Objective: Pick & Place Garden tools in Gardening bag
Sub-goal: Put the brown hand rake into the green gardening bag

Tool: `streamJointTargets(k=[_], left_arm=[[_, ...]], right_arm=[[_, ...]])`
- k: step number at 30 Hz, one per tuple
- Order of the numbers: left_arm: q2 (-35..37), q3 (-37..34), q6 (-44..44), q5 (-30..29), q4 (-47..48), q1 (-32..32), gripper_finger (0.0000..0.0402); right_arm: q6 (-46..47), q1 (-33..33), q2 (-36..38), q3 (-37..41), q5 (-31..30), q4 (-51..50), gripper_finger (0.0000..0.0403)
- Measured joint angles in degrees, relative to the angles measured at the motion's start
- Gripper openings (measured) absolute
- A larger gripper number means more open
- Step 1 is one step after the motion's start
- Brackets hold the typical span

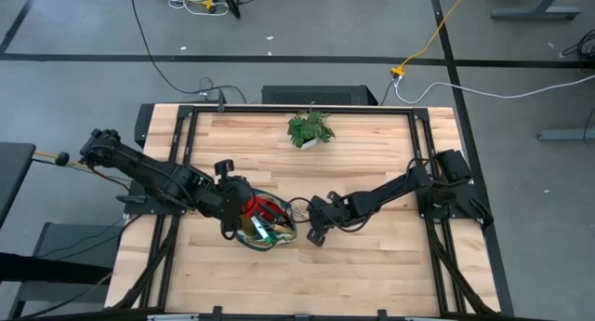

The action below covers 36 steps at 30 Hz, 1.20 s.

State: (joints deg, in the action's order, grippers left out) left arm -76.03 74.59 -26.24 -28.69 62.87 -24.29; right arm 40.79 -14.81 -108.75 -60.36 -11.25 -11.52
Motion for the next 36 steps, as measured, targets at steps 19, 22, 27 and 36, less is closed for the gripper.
streamJointTargets(k=[19,22,27,36], left_arm=[[0.0,0.0,0.0,0.0,-0.02,0.0,0.014],[0.0,0.0,0.01,0.0,-0.02,-0.01,0.014],[0.0,0.0,0.0,0.0,-0.03,0.0,0.014],[0.0,0.0,0.0,0.0,-0.04,-0.01,0.014]], right_arm=[[-1.52,0.02,-0.3,0.12,-2.68,-0.25,0.0048],[-2.5,0.58,1.5,0.32,-6.25,-0.91,0.0048],[-3.38,1.72,4.41,0.22,-8.61,-1.95,0.0048],[-7.87,1.82,14.08,0.2,-16.33,1.78,0.0048]])
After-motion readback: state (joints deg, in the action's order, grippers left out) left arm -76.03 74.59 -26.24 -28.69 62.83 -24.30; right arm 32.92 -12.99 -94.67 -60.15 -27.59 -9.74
